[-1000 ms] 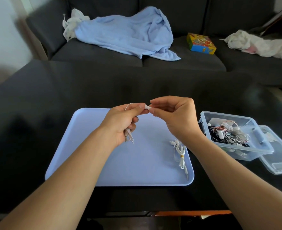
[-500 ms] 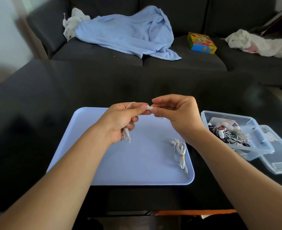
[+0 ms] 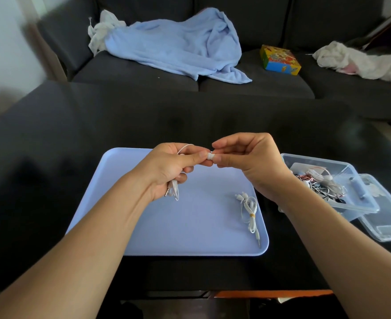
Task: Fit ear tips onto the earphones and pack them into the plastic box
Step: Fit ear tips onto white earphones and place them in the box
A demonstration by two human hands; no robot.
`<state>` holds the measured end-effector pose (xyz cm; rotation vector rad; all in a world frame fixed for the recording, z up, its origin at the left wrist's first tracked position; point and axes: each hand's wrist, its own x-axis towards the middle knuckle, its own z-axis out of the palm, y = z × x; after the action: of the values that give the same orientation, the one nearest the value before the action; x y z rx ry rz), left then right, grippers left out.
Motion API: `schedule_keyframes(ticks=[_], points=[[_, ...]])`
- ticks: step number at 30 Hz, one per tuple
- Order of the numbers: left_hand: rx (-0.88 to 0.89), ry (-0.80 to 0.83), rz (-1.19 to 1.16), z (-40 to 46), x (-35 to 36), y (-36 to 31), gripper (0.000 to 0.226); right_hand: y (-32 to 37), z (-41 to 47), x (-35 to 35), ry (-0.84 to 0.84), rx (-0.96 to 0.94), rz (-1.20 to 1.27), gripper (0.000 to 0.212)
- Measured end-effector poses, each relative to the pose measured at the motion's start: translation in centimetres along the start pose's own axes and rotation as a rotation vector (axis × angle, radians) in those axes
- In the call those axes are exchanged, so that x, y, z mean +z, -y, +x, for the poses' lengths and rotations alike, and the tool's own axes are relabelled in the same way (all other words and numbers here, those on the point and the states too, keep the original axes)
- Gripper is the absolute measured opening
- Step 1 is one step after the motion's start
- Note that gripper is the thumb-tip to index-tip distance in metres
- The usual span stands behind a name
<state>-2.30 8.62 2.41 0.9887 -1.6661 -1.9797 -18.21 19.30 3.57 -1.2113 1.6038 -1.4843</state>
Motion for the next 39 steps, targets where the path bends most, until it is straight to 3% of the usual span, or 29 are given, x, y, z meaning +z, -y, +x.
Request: schedule_keyframes(ticks=[2, 6, 8, 10, 12, 15, 19, 25, 30, 32, 35, 39], points=[[0.08, -0.043, 0.081, -0.1, 0.2, 0.1, 0.007, -0.1, 0.0, 0.1, 0.0, 0.158, 0.136, 0.025], [0.303, -0.08, 0.243, -0.3, 0.5, 0.5, 0.007, -1.1, 0.1, 0.6, 0.009, 0.585, 0.651, 0.024], [0.359, -0.099, 0.259, -0.2, 0.6, 0.6, 0.008, -1.6, 0.0, 1.0, -0.01, 0.67, 0.829, 0.024], [0.329, -0.09, 0.188, -0.3, 0.5, 0.5, 0.009, -1.7, 0.0, 1.4, 0.003, 0.624, 0.88, 0.02], [0.226, -0.038, 0.024, -0.3, 0.5, 0.2, 0.01, -1.6, 0.4, 1.2, 0.015, 0.442, 0.742, 0.017], [0.053, 0.042, -0.167, -0.3, 0.5, -0.1, 0.014, -0.8, 0.8, 0.3, 0.009, 0.107, 0.34, 0.014], [-0.038, 0.066, -0.184, -0.1, 0.1, -0.1, 0.015, -0.4, 0.7, -0.4, 0.018, -0.122, 0.01, 0.021], [-0.068, 0.049, -0.135, -0.2, 0.6, 0.6, 0.016, -0.7, 0.4, -0.5, -0.009, -0.15, -0.13, 0.014], [-0.02, 0.016, -0.127, -0.6, 1.2, 0.7, 0.013, -0.5, 0.3, 0.0, 0.004, 0.114, 0.259, 0.017], [-0.013, -0.03, -0.082, -0.6, 1.4, 0.8, 0.015, -0.4, 0.3, -0.1, 0.015, 0.09, 0.141, 0.018], [-0.035, -0.08, -0.062, -0.5, 1.4, 0.8, 0.017, -0.7, 0.4, 0.1, -0.033, -0.09, -0.15, 0.013], [-0.04, -0.092, -0.099, -0.1, 1.4, 0.6, 0.015, -1.4, 0.5, 0.2, -0.078, -0.159, -0.261, 0.014]])
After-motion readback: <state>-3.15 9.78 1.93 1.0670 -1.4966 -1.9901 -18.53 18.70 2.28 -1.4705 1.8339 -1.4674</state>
